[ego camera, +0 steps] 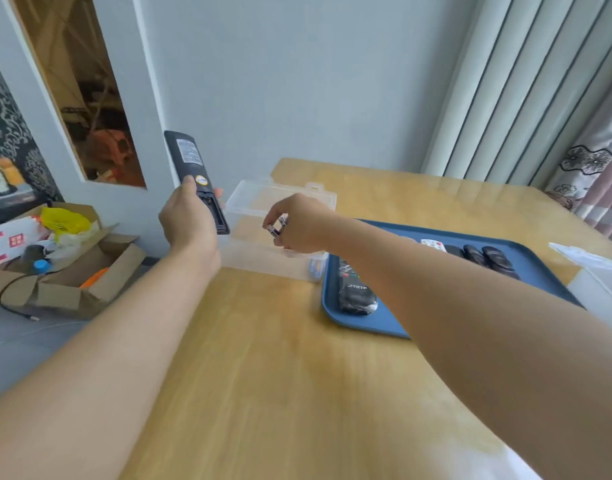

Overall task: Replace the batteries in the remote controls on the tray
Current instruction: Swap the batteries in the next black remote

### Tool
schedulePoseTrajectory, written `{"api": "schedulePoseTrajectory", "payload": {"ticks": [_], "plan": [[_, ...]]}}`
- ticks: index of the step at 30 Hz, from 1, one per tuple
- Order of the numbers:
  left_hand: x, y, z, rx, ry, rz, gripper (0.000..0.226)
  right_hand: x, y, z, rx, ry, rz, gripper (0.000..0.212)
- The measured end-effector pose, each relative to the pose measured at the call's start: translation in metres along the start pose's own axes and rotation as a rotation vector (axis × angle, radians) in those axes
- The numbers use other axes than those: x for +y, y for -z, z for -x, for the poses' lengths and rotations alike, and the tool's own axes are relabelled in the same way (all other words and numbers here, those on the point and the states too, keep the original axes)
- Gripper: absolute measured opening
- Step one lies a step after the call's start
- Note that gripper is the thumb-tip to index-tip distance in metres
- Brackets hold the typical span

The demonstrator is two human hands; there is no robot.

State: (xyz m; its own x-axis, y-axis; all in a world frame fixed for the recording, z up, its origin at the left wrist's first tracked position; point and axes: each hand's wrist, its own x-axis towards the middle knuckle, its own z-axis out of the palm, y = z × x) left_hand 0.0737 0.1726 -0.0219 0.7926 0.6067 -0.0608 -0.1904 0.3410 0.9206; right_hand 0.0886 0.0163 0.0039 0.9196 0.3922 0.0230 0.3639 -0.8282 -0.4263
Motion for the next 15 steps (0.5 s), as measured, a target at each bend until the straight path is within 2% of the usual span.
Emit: {"api": "schedulePoseTrajectory", "payload": {"ticks": [4,6,10,15], "plan": [[-0.015,-0.008,0.011,0.114,-0.086,-0.015,0.036,0.005,0.004,-0.011,-0.143,0.093,0.276,0.04],[-0.017,-0.009,0.015,0.13,-0.161,-0.067,0.035,0.004,0.01,-0.014,-0.223,0.161,0.411,0.043],[-0.022,-0.013,0.016,0.077,-0.28,-0.101,0.029,0.001,0.016,-0.019,-0.31,0.276,0.635,0.048],[-0.027,-0.017,0.018,0.015,-0.346,-0.068,0.031,0.0,0.014,-0.018,-0.395,0.326,0.752,0.057]]}}
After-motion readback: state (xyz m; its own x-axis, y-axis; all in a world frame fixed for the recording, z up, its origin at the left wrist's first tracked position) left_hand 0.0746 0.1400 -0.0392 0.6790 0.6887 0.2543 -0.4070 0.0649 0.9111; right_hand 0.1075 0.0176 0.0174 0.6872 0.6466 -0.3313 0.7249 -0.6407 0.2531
